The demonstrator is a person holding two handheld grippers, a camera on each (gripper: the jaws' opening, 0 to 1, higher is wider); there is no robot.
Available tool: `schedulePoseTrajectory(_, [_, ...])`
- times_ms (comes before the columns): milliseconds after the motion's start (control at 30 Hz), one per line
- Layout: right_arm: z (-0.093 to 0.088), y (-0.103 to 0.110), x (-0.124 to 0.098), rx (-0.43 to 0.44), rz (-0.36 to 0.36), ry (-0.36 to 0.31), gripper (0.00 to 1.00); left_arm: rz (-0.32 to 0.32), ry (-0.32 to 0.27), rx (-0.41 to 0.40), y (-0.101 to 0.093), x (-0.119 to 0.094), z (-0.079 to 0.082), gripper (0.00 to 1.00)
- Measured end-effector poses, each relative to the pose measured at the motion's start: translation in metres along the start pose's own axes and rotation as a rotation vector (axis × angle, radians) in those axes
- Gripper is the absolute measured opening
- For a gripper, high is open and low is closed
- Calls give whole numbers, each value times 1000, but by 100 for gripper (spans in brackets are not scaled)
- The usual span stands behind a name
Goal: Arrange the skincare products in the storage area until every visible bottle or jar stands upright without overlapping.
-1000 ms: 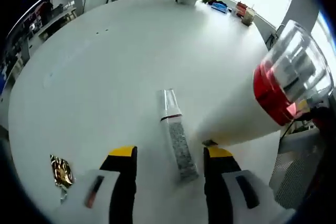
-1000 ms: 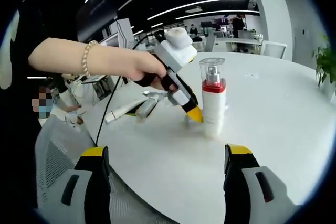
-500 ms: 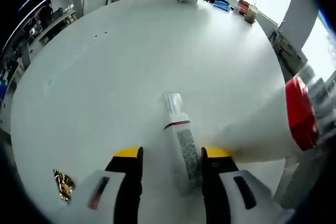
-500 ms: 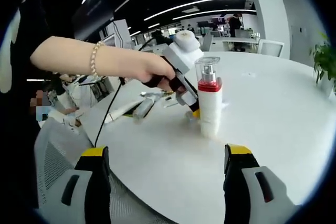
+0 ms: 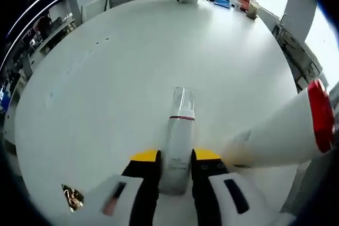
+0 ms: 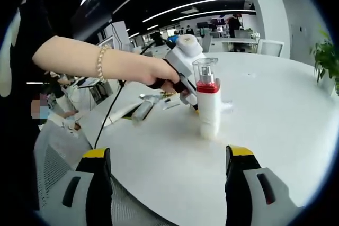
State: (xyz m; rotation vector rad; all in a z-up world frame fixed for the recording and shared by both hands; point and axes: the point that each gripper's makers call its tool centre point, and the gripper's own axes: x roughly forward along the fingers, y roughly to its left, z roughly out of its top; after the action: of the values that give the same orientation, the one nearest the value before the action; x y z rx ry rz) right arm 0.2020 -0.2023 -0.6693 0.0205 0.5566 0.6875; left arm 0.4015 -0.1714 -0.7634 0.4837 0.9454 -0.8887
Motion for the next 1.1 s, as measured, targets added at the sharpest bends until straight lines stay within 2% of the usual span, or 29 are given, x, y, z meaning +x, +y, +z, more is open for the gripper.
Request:
schedulePoseTrajectory(600, [2,1,0,-6,2,-2,89,1,-28,-25,8,-11,-3,22])
schedulePoseTrajectory(967, [4,3,0,-11,13,-12,88,-15,-86,-114,9,-28,-1,22])
schedulePoseTrajectory(1100, [6,4,0,-15,23,-20,87,-16,-111,-151,15,-38,-3,21])
